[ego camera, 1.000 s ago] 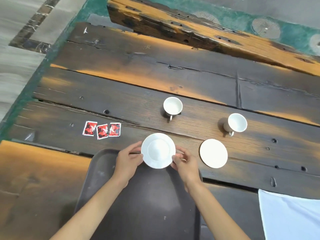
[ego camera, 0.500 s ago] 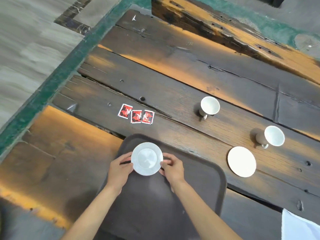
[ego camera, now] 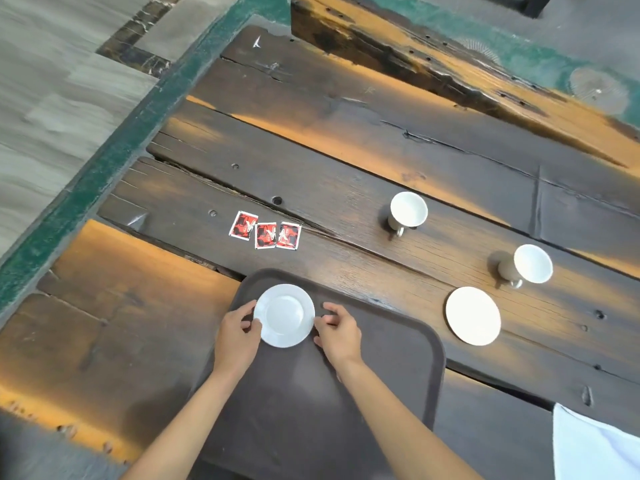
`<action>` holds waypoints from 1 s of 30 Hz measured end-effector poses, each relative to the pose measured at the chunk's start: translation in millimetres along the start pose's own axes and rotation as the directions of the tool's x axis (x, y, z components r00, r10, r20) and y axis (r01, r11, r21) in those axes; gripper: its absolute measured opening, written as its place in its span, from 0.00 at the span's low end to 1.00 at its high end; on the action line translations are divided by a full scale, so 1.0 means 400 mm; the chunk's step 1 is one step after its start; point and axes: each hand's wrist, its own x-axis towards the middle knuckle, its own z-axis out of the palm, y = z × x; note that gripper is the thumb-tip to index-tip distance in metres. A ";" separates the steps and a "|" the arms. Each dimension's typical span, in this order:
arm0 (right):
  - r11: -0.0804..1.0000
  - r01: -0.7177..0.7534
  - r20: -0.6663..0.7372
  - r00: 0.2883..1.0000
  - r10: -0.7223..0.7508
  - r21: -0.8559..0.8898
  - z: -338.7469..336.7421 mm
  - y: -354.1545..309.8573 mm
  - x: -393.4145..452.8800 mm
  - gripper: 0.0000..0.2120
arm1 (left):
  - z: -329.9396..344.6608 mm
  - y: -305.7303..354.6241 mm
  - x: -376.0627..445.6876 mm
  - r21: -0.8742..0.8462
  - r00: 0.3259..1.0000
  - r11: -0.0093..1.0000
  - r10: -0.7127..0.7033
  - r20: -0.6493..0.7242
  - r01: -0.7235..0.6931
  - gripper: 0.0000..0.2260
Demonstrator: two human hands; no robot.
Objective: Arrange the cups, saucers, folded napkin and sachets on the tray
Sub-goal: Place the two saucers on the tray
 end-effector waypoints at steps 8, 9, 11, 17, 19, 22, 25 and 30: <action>0.988 0.131 -0.204 0.973 -0.111 0.087 -0.292 0.016 -0.014 0.10 | 0.134 0.192 -0.052 0.059 0.958 0.963 0.254 0.132 -0.263 0.18; 0.987 0.130 -0.236 0.966 -0.103 0.099 -0.336 0.024 -0.011 0.10 | 0.166 0.221 -0.061 0.065 0.943 0.953 0.281 0.180 -0.297 0.18; 0.987 0.121 -0.293 0.952 -0.086 0.106 -0.422 0.038 -0.002 0.09 | 0.235 0.278 -0.077 0.087 0.908 0.929 0.328 0.262 -0.361 0.18; 0.996 0.055 -0.429 0.903 -0.022 0.064 -0.653 0.092 0.044 0.11 | 0.452 0.401 -0.134 0.104 0.803 0.888 0.349 0.482 -0.448 0.19; 0.997 0.025 -0.435 0.901 0.010 0.075 -0.713 0.109 0.069 0.12 | 0.518 0.425 -0.143 0.109 0.795 0.892 0.328 0.511 -0.439 0.19; 0.996 -0.027 -0.447 0.892 0.062 0.085 -0.783 0.129 0.112 0.13 | 0.609 0.448 -0.148 0.108 0.802 0.918 0.272 0.531 -0.382 0.19; 0.989 -0.039 -0.442 0.892 0.097 0.140 -0.827 0.146 0.156 0.10 | 0.689 0.460 -0.146 0.091 0.832 0.954 0.198 0.518 -0.284 0.19; 0.978 -0.041 -0.386 0.915 0.120 0.205 -0.846 0.180 0.231 0.11 | 0.776 0.461 -0.124 0.061 0.872 0.981 0.132 0.471 -0.182 0.18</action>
